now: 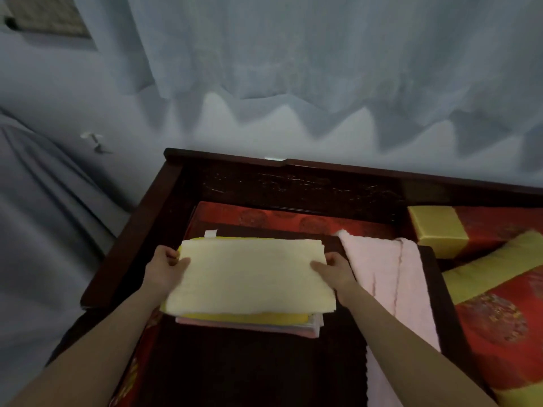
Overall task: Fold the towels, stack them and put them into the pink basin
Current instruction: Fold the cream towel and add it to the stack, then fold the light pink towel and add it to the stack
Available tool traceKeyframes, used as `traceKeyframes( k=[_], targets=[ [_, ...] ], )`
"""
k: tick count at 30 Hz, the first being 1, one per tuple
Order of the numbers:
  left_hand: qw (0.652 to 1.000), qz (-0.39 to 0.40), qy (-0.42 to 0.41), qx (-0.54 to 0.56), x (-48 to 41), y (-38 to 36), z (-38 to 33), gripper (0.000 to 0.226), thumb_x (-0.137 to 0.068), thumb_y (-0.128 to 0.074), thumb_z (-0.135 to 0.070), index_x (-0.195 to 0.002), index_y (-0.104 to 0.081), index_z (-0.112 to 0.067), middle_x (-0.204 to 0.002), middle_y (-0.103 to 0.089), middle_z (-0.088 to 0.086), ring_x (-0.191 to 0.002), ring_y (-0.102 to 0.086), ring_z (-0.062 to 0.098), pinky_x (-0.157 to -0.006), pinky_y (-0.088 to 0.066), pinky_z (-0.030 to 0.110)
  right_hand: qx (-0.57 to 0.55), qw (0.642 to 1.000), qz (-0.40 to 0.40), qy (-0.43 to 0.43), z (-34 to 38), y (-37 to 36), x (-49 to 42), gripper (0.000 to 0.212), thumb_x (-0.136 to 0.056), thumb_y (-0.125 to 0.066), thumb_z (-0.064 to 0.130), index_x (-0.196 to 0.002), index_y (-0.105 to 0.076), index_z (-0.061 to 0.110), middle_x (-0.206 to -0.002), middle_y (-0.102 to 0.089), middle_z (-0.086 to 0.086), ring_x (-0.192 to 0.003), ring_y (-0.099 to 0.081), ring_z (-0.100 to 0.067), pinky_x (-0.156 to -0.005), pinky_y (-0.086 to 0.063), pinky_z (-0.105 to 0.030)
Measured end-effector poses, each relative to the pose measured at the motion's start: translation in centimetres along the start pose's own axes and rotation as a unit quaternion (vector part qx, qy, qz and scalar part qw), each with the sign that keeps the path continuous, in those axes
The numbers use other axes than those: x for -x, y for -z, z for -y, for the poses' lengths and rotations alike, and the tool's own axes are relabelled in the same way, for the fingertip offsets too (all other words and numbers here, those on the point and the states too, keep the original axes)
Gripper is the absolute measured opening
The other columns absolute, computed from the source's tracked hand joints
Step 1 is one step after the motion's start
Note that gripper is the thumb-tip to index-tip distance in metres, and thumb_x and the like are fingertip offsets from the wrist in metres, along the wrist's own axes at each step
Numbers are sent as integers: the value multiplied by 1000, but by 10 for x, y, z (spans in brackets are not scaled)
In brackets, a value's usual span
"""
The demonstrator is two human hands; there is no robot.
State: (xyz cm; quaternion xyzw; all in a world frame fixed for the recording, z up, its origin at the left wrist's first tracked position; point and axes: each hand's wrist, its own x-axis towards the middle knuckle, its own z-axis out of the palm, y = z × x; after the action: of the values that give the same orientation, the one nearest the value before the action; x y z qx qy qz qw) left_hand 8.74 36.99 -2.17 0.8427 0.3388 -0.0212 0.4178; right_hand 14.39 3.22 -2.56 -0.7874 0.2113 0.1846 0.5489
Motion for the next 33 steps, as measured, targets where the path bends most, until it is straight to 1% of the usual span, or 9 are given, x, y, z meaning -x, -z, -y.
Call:
traceKeyframes(
  k=[3,8,13,18,24,26,29,31,33],
  targets=[
    [1000,0,-3,-15,1,0,0,34,-85,-66,-20,-108,-48,-3,-93,-56,10,-97,-58,36,-77,-42,36,-29,999,15,-28,-3,8,4,24,-83,-69,27,-93,-56,10,-89,-65,-8,-72,-58,-17,-61,-49,-30],
    [980,-117,-159,3,36,13,-54,29,-85,-64,-14,-109,-51,-7,-98,-61,6,-85,-57,21,-74,-46,35,-63,998,-10,-3,-10,68,15,16,-91,-58,28,-98,-58,14,-90,-66,-9,-77,-62,-19,-62,-52,-29],
    [954,90,-282,43,134,-74,-121,15,-89,-59,-13,-100,-52,-20,-84,-62,-7,-79,-61,3,-62,-45,13,-11,996,-84,-35,-70,157,42,9,-90,-57,16,-90,-60,7,-85,-66,-15,-70,-60,-23,-61,-48,-31],
    [930,286,-230,-9,195,-211,-121,14,-87,-60,-21,-99,-53,-19,-84,-58,-8,-77,-56,7,-67,-39,13,85,987,-124,-62,-147,204,46,11,-86,-60,16,-75,-59,17,-72,-61,-6,-68,-56,-23,-67,-52,-42],
    [937,329,-104,-56,216,-305,-107,18,-87,-58,-22,-94,-46,-10,-94,-52,3,-89,-51,16,-75,-43,29,202,977,-68,-22,-174,209,46,21,-75,-75,33,-78,-61,18,-88,-64,-5,-80,-60,-19,-72,-43,-25],
    [931,313,-142,-125,219,-311,-102,27,-83,-56,-15,-107,-45,-9,-105,-47,6,-96,-50,21,-73,-45,31,254,967,-29,-3,-174,208,46,25,-68,-78,33,-77,-57,24,-93,-57,-5,-79,-56,-18,-71,-40,-23],
    [816,191,-499,-222,229,-307,-84,40,-74,-54,-6,-111,-46,-18,-107,-52,4,-94,-55,24,-66,-52,36,323,946,5,18,-182,213,49,29,-61,-78,37,-79,-58,26,-92,-48,1,-87,-53,-18,-79,-47,-31],
    [659,295,-654,-226,235,-295,-70,34,-79,-56,-25,-111,-47,-23,-110,-55,1,-97,-56,20,-73,-53,33,389,920,17,35,-189,217,51,25,-66,-74,41,-79,-63,23,-94,-49,1,-94,-52,-18,-82,-49,-36],
    [547,434,-650,-300,237,-281,-54,54,-79,-56,-50,-125,-43,-25,-131,-47,0,-118,-43,18,-95,-43,34,415,908,25,47,-196,222,52,19,-78,-67,38,-78,-64,20,-95,-50,-2,-97,-54,-22,-82,-49,-37]
  ],
)
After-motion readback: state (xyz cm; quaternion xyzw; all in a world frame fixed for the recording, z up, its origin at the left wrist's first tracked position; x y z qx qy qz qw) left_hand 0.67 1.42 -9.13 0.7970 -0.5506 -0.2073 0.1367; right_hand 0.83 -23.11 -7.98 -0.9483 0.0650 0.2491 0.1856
